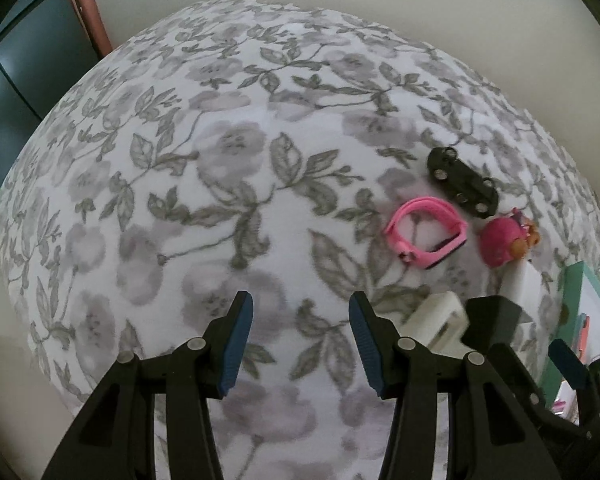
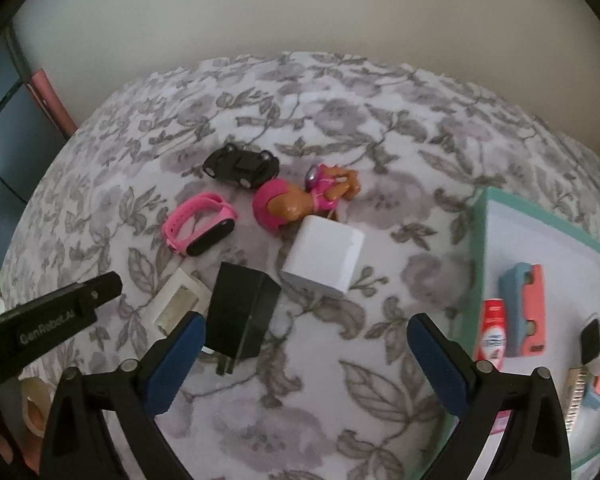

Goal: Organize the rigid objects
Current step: 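Move both tools back over the remaining objects beside the tray, then close the right tool on the black charger while the left tool approaches the white plastic holder, then close the left tool on the white plastic holder while the right tool holds the black charger, then carry the white holder with the left tool over the tray while the right tool carries the charger, then lower the holder and charger into the tray and open both tools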

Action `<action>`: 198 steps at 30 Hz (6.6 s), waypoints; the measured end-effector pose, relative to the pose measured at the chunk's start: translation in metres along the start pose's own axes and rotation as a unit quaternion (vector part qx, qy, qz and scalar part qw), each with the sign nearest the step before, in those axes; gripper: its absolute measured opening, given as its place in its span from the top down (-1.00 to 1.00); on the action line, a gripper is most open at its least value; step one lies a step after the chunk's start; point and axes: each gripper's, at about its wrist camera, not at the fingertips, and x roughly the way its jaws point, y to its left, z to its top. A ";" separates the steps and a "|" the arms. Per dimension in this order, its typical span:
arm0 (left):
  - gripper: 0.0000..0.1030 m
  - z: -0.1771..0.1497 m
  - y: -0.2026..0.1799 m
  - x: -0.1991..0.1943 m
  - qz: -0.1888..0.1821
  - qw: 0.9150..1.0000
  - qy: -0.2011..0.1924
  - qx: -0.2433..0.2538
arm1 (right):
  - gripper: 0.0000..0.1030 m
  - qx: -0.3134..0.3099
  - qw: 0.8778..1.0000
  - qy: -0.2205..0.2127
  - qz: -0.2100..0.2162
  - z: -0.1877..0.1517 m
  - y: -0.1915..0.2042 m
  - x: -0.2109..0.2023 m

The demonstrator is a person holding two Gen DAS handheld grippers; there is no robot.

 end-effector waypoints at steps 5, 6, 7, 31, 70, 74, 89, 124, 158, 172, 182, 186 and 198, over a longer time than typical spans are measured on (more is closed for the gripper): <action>0.01 0.001 0.002 0.004 -0.007 1.000 -0.001 0.005 | -0.92 -0.007 1.000 0.010 -0.005 0.003 0.009 0.015; 0.01 0.001 0.002 0.004 -0.007 1.000 -0.002 0.006 | -0.90 -0.007 1.000 0.012 -0.007 0.003 0.010 0.017; 0.01 0.001 0.003 0.004 -0.008 1.000 -0.002 0.006 | -0.90 -0.004 1.000 0.014 -0.006 0.003 0.009 0.019; 0.01 0.004 0.000 0.009 -0.054 0.999 0.002 -0.005 | -0.45 0.028 0.999 0.038 0.020 0.005 0.004 0.027; 0.01 0.001 -0.021 -0.002 -0.114 0.993 -0.011 -0.017 | 0.37 0.052 0.997 0.056 -0.034 -0.012 -0.041 0.017; 0.00 0.000 -0.031 0.003 -0.124 0.992 0.000 -0.011 | 0.37 0.064 0.996 0.061 -0.032 -0.014 -0.051 0.015; 0.00 -0.003 -0.042 -0.014 -0.138 0.990 -0.017 0.010 | 0.37 0.064 0.995 0.067 -0.031 -0.015 -0.055 0.013; 0.40 -0.022 -0.115 0.022 -0.063 0.992 0.016 0.107 | 0.40 0.050 0.996 0.064 -0.027 -0.032 -0.052 0.003; 0.40 -0.033 -0.240 -0.082 -0.158 0.978 -0.037 0.131 | 0.40 0.221 0.969 -0.034 -0.105 -0.019 -0.209 -0.100; 0.40 -0.054 -0.304 -0.077 -0.187 0.965 -0.025 0.184 | 0.40 0.254 0.947 -0.064 -0.187 -0.023 -0.268 -0.117; 0.40 -0.072 -0.329 -0.055 -0.184 0.957 -0.013 0.223 | 0.40 0.287 0.931 -0.051 -0.220 -0.036 -0.295 -0.109; 0.40 -0.077 -0.329 -0.046 -0.186 0.958 -0.003 0.220 | 0.40 0.296 0.930 -0.031 -0.214 -0.043 -0.302 -0.099; 0.40 -0.084 -0.332 -0.036 -0.185 0.956 0.008 0.228 | 0.40 0.302 0.931 -0.001 -0.207 -0.053 -0.307 -0.083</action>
